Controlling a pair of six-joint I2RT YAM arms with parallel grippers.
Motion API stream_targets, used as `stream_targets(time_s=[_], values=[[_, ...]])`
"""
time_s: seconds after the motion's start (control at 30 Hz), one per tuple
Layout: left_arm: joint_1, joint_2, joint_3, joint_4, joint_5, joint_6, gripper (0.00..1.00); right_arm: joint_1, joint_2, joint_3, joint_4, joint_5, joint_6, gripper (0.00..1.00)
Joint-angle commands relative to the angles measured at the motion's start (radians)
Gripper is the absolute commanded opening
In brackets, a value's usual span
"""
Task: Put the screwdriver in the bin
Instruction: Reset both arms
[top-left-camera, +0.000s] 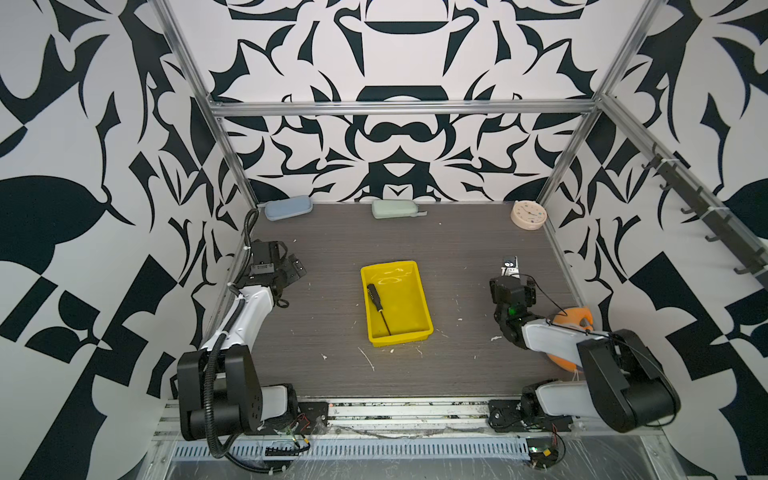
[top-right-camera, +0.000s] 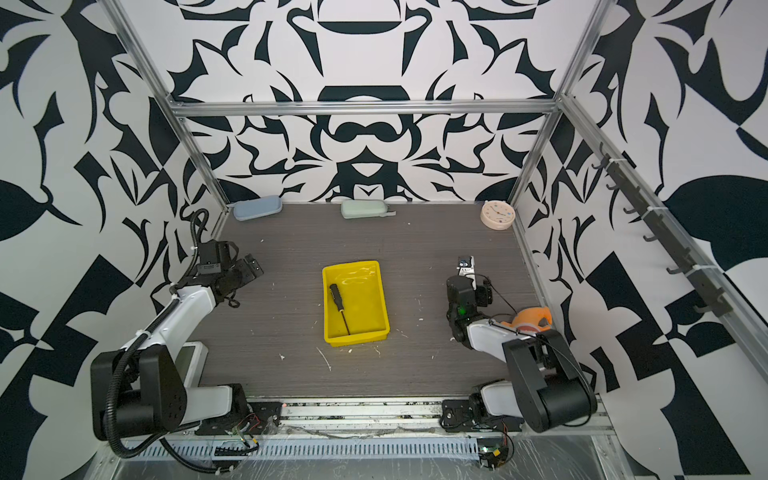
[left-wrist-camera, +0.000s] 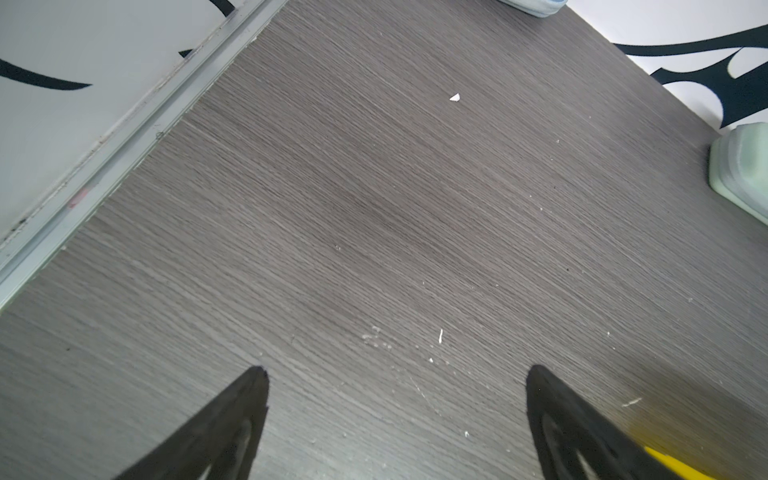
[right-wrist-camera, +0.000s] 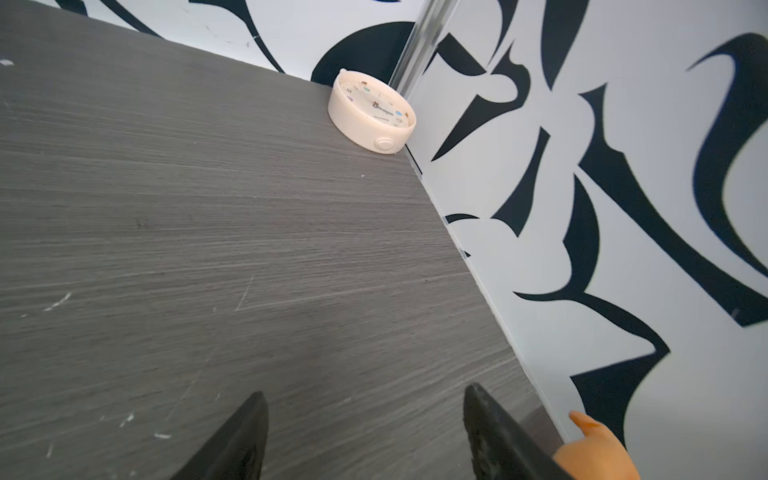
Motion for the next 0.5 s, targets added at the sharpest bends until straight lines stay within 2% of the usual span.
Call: stream_targets(time_s=[0.0,0.07,0.2,0.3,0.37,0.47], values=[[0.001,-0.005,0.029,-0.028,0.003,-0.014,0.99,-0.002,0.029,0.056,0.051,0.004,0.073,0.77],[0.002,-0.005,0.029,-0.026,0.002,-0.014,0.99,-0.002,0.043,0.027,0.104,-0.029,0.092,0.77],[0.001,0.007,0.032,-0.025,0.004,-0.014,0.99,-0.007,0.089,0.030,0.156,-0.014,0.080,0.78],[0.001,0.024,0.043,-0.032,0.006,-0.014,0.99,-0.021,0.160,-0.012,0.338,0.011,0.054,0.79],[0.002,0.030,0.048,-0.035,0.006,-0.013,0.99,-0.023,0.140,0.006,0.252,-0.018,0.088,0.81],[0.001,0.033,0.048,-0.032,0.003,-0.012,0.99,-0.034,0.154,0.013,0.256,-0.061,0.074,0.84]])
